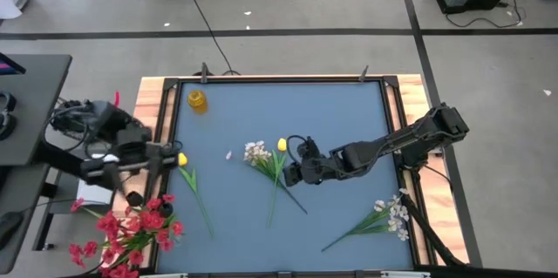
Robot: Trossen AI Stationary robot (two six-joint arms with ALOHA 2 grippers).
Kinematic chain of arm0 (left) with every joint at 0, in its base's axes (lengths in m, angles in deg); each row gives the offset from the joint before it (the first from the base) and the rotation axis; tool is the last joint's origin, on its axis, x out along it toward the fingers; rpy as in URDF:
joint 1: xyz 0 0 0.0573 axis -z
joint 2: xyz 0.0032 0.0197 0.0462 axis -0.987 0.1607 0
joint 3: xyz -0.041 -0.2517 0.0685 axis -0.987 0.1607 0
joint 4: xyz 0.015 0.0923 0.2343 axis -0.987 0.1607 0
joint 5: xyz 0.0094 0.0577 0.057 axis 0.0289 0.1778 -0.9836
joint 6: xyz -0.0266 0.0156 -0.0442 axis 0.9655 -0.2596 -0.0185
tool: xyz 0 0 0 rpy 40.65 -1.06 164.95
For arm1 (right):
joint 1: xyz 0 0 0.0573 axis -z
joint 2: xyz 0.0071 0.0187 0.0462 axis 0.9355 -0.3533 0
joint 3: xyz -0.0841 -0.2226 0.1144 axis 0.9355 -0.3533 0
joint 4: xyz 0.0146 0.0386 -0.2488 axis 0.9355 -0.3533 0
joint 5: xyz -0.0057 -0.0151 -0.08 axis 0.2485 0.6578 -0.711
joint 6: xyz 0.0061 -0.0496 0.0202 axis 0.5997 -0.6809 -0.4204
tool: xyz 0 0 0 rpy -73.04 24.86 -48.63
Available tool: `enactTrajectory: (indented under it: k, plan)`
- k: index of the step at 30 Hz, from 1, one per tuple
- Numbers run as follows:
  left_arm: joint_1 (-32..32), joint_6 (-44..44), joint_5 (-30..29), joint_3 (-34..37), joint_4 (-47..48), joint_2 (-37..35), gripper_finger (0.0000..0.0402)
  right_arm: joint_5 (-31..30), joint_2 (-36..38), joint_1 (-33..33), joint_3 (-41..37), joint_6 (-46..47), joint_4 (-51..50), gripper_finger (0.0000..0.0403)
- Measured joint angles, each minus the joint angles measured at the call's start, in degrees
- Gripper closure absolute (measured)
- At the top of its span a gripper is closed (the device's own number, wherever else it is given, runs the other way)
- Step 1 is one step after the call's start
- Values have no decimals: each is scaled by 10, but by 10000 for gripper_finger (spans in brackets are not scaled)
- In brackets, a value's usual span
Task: Sort flowers into vase by color
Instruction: Put the right yellow tulip into the yellow vase
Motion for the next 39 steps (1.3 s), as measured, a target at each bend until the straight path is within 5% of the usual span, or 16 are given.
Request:
enactTrajectory:
  k: [11, 22, 29, 39]
  plan:
    - [-128, 41, -168, 0, 126, 50, 162, 16, 0, 38, 0, 13, 3, 253]
    - [-210, 44, -315, 0, 175, 184, 162, 170, -29, 119, 0, -149, -19, 254]
    - [-221, 118, -425, 0, 238, 231, 162, 221, -105, 145, 0, -124, -34, 254]
    - [-218, 182, -445, 9, 361, 246, 162, 238, -131, 191, 0, -138, 2, 254]
